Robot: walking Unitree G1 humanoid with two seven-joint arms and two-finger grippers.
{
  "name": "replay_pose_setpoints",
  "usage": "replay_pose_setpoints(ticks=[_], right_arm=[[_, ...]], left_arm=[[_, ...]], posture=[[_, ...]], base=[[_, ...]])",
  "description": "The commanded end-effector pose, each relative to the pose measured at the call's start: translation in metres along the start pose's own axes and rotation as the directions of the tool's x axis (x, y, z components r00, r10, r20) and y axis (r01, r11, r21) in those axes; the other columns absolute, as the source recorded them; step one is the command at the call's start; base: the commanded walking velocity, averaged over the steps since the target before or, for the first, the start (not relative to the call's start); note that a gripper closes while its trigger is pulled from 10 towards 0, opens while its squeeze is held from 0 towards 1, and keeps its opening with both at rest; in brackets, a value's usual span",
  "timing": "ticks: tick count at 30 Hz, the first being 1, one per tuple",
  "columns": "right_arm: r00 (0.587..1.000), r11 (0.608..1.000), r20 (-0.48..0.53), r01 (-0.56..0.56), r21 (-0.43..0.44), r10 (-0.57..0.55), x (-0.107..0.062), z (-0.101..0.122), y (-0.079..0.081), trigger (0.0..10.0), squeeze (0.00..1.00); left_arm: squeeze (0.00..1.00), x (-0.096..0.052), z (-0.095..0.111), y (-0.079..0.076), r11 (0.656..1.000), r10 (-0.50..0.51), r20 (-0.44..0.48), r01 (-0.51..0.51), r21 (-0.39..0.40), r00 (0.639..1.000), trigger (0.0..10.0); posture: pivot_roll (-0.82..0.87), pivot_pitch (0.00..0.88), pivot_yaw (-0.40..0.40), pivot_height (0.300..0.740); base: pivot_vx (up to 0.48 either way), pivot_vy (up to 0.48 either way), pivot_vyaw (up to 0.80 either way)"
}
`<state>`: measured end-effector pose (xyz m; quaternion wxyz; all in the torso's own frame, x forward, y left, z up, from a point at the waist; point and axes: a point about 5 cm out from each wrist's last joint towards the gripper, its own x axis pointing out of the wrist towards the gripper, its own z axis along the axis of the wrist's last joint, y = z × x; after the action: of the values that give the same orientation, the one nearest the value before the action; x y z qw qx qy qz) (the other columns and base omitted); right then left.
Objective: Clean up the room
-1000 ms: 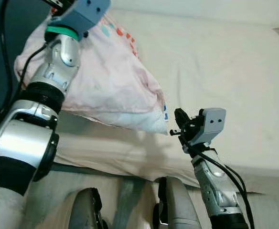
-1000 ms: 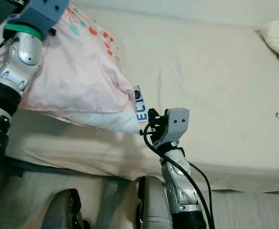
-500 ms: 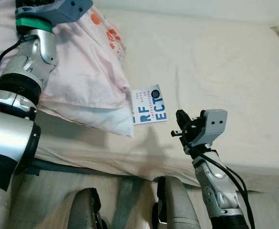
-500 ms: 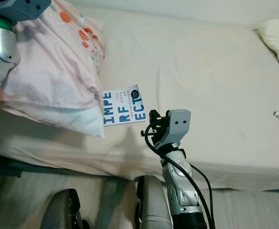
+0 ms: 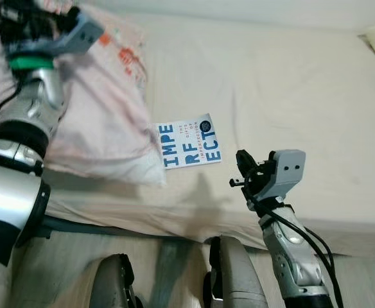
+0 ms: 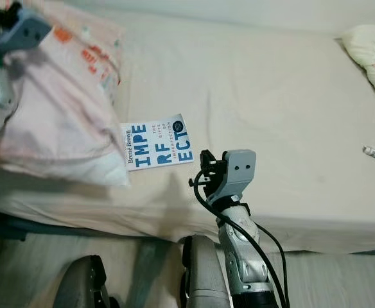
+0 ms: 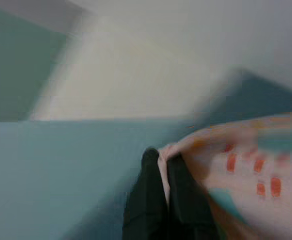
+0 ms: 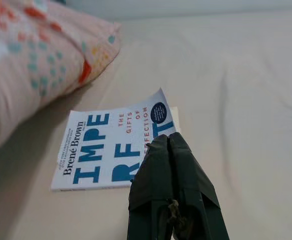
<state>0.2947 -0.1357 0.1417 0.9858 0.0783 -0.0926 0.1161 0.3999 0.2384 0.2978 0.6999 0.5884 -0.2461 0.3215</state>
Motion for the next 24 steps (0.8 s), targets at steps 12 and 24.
replay_pose_setpoints(ticks=[12, 24], right_arm=[[1.0, 1.0, -0.031, -0.003, 0.012, 0.003, -0.003, -0.007, 0.003, 10.0, 0.0], [0.999, 1.0, -0.038, 0.022, 0.019, -0.021, -0.011, -0.011, 0.001, 10.0, 0.0]], left_arm=[[1.0, -0.062, 0.039, -0.063, 0.912, -0.383, 0.123, 0.396, -0.107, 0.915, 10.0], [0.0, -0.067, 0.064, -0.028, 0.56, -0.376, 0.322, 0.49, -0.668, 0.869, 10.0]], posture=[[-0.11, 0.163, 0.02, 0.596], [-0.08, 0.173, 0.045, 0.596]], base=[[0.0, 0.0, 0.0], [0.0, 0.0, 0.0]])
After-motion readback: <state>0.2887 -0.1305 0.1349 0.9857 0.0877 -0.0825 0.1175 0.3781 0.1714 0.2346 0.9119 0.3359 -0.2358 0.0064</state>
